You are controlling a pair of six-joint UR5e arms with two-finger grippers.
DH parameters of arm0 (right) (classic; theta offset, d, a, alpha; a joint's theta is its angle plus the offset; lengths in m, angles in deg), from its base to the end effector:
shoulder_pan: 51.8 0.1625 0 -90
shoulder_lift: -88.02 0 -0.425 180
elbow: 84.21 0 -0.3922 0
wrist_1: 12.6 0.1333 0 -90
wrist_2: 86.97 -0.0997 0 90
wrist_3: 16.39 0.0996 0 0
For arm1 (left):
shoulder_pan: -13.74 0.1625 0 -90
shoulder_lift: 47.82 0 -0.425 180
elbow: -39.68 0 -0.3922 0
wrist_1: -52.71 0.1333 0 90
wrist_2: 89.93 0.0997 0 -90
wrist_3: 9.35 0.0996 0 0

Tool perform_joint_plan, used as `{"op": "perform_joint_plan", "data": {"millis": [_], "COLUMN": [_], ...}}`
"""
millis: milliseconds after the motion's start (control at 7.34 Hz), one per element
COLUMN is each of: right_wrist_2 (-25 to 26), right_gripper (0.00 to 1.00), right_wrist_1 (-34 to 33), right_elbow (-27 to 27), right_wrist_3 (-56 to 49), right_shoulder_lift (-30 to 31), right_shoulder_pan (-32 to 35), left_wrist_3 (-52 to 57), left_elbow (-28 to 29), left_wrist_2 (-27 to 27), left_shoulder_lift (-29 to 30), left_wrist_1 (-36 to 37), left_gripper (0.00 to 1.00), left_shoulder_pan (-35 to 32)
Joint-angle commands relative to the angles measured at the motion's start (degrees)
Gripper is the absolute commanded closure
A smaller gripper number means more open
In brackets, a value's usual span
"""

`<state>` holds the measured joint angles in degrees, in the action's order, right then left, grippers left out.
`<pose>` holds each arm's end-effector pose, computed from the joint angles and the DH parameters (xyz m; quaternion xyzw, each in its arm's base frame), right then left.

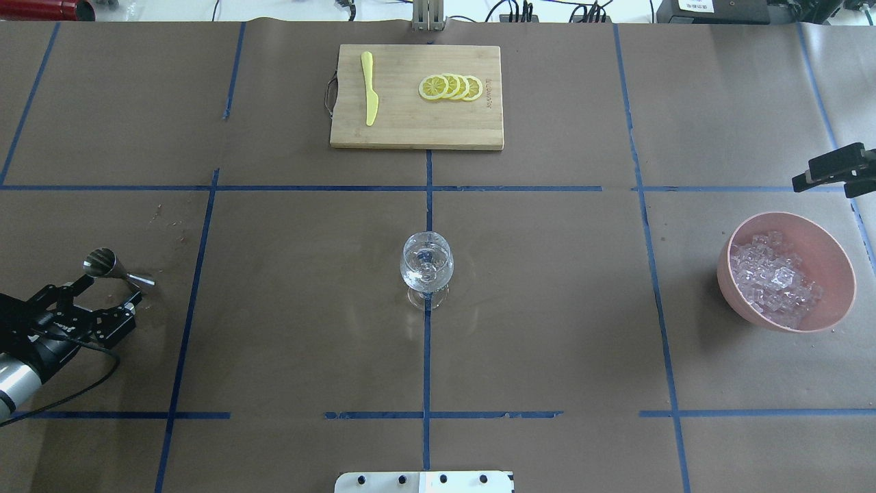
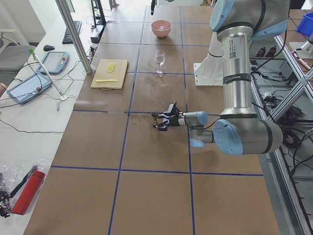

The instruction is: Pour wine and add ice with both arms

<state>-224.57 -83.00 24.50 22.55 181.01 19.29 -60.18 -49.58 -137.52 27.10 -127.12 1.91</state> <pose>-0.0976 -0.4692 0.4778 0.0570 -0.4708 0.0311 0.8798 0.3161 -0.2710 0.6042 0.5023 0.3821 -0.0356 0.7749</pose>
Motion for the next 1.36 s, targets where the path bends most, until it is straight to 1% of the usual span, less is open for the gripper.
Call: {"op": "perform_joint_plan", "data": {"millis": [0, 136, 272, 408, 545, 681, 817, 953, 1089, 1225], "right_wrist_2": [0.0, 0.0, 0.1, 0.9, 1.3, 1.3, 1.3, 1.4, 4.8, 5.3], "right_gripper": [0.00, 0.00, 0.00, 0.00, 0.00, 0.00, 0.00, 0.00, 0.00, 0.00], "right_wrist_1": [0.0, 0.0, 0.0, -0.1, -0.2, 0.1, 0.3, 0.4, 0.4, -0.2], "right_elbow": [0.1, 0.1, 0.1, 0.1, 0.8, 1.4, 2.6, 2.9, 2.9, 2.0], "right_wrist_3": [0.0, 0.0, 0.0, 0.1, 0.1, 0.1, 0.1, 0.2, 0.2, 0.6], "right_shoulder_lift": [0.4, 0.4, 0.8, 0.8, 1.9, 3.2, 4.6, 6.4, 6.8, 6.8], "right_shoulder_pan": [0.0, 0.0, 0.0, 0.0, 0.0, -0.5, -1.5, -3.7, -6.8, -7.4], "left_wrist_3": [0.1, 2.0, 4.1, 4.6, 4.7, 6.6, 14.0, 19.0, 22.2, 22.4], "left_elbow": [-7.0, -8.1, -8.2, -8.2, -7.0, -6.2, -5.8, -4.8, -3.9, -3.4], "left_wrist_2": [-10.5, -14.6, -15.8, -18.2, -21.5, -28.7, -37.0, -43.4, -53.0, -60.9], "left_shoulder_lift": [-6.8, -10.9, -13.2, -15.0, -15.8, -15.1, -13.2, -11.9, -8.4, -6.0], "left_wrist_1": [0.6, 0.9, 1.1, 1.1, 1.5, 2.7, 4.7, 7.4, 11.8, 16.6], "left_gripper": [0.08, 0.08, 0.09, 0.10, 0.10, 0.10, 0.10, 0.08, 0.08, 0.01], "left_shoulder_pan": [-0.1, -0.3, -0.4, -1.1, -2.7, -10.2, -21.2, -28.7, -36.8, -44.2]}}
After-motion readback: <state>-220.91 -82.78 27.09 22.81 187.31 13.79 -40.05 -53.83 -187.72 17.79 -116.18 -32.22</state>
